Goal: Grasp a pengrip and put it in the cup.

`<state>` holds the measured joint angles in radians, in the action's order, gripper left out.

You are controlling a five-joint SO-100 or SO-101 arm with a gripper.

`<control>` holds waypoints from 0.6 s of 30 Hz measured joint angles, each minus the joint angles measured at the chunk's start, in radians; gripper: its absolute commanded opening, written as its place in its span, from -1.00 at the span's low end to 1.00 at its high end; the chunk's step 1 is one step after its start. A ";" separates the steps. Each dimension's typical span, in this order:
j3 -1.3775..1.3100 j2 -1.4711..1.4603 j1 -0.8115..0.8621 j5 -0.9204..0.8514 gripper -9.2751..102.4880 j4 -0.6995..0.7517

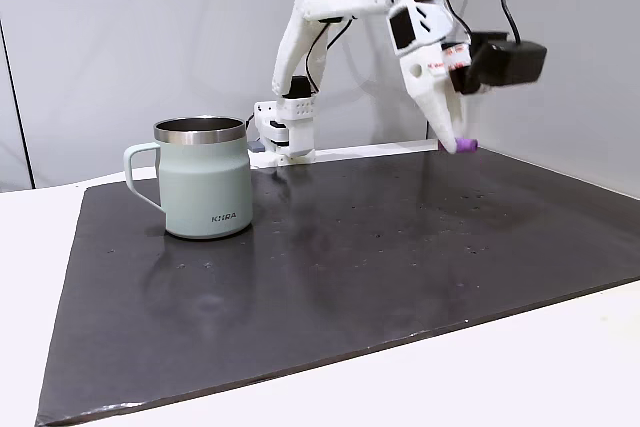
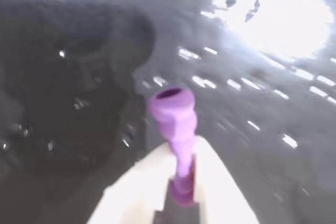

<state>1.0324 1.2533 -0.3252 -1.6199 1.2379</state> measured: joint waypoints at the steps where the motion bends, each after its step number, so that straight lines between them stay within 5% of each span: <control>1: 0.017 0.046 0.021 0.000 -0.84 0.020; 18: 0.206 0.591 0.512 -0.025 -0.84 0.186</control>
<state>1.2379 1.8438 0.1871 -1.6444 1.4235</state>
